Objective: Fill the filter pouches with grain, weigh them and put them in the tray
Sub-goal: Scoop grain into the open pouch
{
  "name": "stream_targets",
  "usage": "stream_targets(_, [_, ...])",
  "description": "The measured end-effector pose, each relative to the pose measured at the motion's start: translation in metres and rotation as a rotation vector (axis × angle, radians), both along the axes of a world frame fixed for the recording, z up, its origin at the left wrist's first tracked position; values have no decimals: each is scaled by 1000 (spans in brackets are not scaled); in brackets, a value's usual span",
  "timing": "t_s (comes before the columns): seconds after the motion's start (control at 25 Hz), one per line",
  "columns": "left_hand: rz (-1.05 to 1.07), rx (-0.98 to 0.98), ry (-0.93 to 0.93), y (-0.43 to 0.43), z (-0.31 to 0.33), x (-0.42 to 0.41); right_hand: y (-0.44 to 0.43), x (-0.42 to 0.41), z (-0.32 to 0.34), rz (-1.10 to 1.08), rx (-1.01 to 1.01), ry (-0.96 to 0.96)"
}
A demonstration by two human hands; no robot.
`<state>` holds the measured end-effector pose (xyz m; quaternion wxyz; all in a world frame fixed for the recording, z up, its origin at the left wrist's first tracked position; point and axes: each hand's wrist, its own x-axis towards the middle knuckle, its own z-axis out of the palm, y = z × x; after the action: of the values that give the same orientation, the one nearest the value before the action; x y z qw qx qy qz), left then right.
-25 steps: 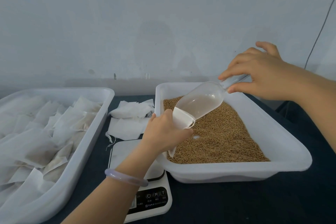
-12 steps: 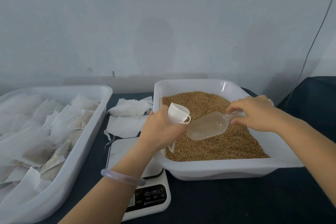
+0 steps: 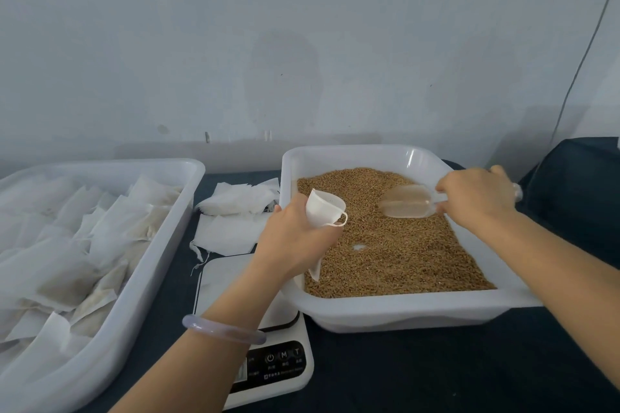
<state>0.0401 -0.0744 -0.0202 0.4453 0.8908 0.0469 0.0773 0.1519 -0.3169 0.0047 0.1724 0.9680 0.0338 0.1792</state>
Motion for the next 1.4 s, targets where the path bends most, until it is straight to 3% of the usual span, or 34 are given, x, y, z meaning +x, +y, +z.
stream_targets(0.32, [4,69,7,-2,2,0,21,15,-25,144,546,298])
stream_targets(0.6, [12,107,-11,-3,5,-2,5,2,-1,310,795,334])
stream_targets(0.76, [34,152,-42,-4,8,-5,-11,-15,35,473,905,446])
stream_targets(1.08, [17,187,-54,-6,10,-7,-16,-39,93,615,645,473])
stream_targets(1.4, [0,253,-45,-6,10,-7,7,-47,119,769,252,161])
